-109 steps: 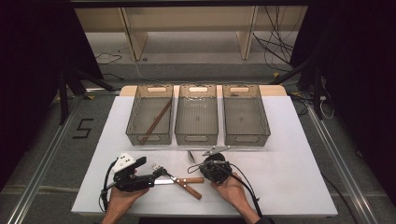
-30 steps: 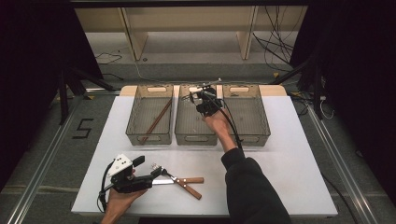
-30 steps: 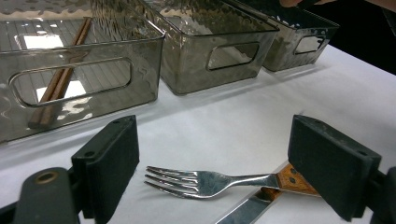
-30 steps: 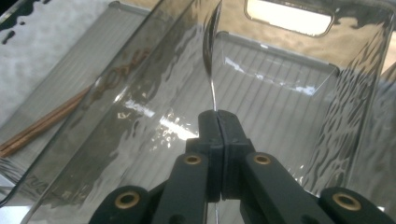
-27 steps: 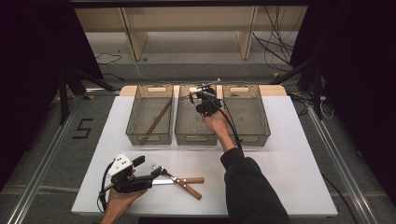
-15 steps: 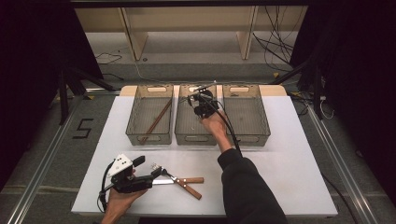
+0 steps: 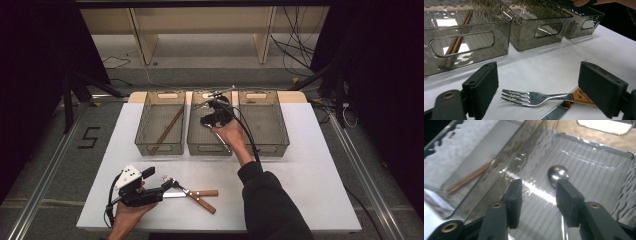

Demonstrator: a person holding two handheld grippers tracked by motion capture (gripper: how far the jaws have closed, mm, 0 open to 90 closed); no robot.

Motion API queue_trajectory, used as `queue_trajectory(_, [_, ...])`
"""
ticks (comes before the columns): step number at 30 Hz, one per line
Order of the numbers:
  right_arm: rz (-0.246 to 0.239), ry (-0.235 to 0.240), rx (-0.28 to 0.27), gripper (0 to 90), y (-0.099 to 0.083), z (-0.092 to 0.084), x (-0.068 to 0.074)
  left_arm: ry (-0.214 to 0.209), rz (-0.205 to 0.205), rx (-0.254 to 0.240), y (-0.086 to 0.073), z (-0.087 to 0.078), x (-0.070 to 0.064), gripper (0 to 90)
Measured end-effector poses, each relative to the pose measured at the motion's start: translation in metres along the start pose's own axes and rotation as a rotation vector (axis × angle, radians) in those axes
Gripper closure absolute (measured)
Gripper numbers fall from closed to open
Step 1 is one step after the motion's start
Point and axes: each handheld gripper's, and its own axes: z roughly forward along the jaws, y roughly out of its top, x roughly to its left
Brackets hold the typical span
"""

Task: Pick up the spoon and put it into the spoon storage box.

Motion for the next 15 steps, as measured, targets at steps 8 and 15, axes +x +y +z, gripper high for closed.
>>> queue_trajectory(8, [-0.061,0.086,-0.053,40.5,-0.015,-0.029,0.018,0.008,-0.016,-0.008,0.000,0.000,0.001,16.2])
queue_trajectory(15, [-0.128,0.146,-0.099,37.5,-0.036,-0.053,0.038,0.015,-0.026,-0.016,0.000,-0.002,0.003,16.2])
